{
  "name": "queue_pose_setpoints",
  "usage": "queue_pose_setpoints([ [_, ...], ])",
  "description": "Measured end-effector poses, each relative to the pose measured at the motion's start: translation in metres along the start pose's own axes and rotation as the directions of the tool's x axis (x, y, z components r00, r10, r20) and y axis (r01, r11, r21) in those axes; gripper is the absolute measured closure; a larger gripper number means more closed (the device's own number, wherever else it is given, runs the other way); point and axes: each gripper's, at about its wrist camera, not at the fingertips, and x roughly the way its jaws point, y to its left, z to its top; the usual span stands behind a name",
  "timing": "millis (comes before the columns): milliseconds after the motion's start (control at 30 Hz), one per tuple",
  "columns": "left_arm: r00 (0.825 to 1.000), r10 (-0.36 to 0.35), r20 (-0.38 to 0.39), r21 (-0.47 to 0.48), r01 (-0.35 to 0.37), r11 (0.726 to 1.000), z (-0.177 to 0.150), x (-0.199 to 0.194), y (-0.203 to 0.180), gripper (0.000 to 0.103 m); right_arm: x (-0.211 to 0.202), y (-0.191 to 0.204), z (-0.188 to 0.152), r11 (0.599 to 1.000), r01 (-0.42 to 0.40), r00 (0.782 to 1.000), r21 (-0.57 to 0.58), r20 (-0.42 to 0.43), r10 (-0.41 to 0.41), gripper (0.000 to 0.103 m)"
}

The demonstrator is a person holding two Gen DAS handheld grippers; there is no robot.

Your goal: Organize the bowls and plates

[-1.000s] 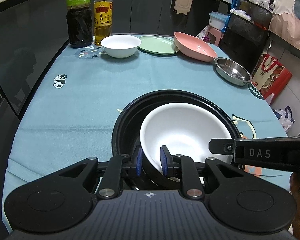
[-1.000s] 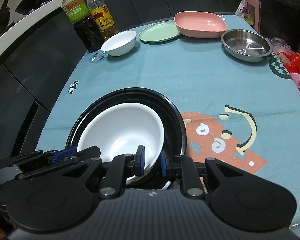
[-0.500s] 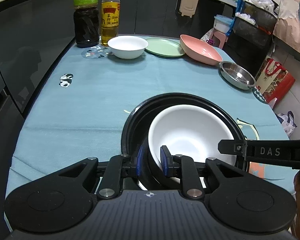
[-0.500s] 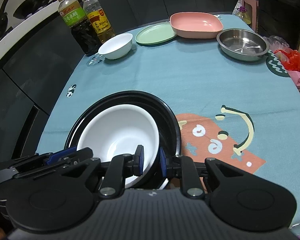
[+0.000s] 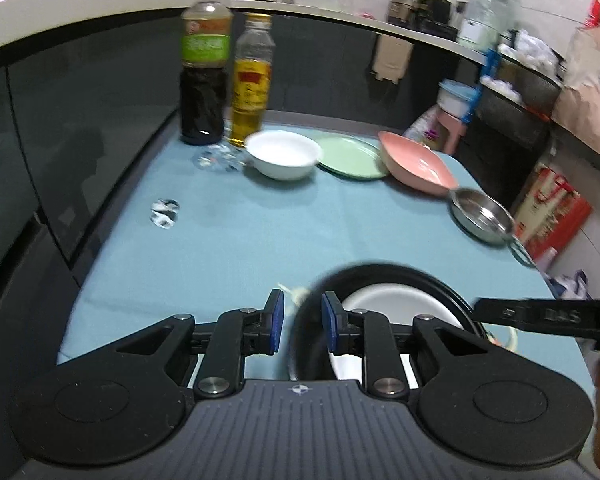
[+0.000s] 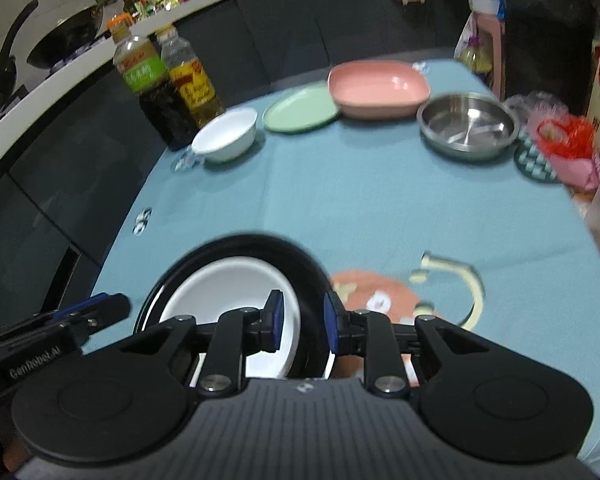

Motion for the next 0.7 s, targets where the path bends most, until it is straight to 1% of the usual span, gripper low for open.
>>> queue_pose_setpoints([
  [167,0.999,0.033,0.000,-0.057,-0.033,0.998,0.024,0.023,0.016,0.083,0.013,0.003,0.022,1.000,0.005,1.000,-0.014,0.000,-0.005,0.096],
  [267,0.999,0.049,-0.010,-0.073,-0.050,0.996,0.035,0.039,0.023,0.083,0.024,0.006,0.037,1.000,0.002,1.000,-0.030,-0.008,-0.003,0.095],
  [367,0.997,0.070,-0.011,-0.075,-0.071,0.995,0.050,0.058,0.029,0.083,0.040,0.013,0.054,0.998,0.007,1.000,-0.067,-0.017,-0.008,0.094],
  [500,0.996,0.090,-0.013,-0.091,-0.091,0.992,0.073,0.088,0.040,0.082,0.068,0.028,0.080,0.989,0.021,1.000,-0.147,-0.018,-0.024,0.091],
  [600,0.995,0.092,-0.025,-0.117,-0.095,0.989,0.094,0.111,0.049,0.082,0.086,0.032,0.101,0.990,-0.012,1.000,-0.140,-0.017,0.010,0.091],
  [700,0.997,0.072,-0.015,-0.143,-0.073,0.987,0.115,0.133,0.058,0.082,0.107,0.034,0.124,0.995,-0.050,0.999,-0.091,-0.021,0.049,0.091],
])
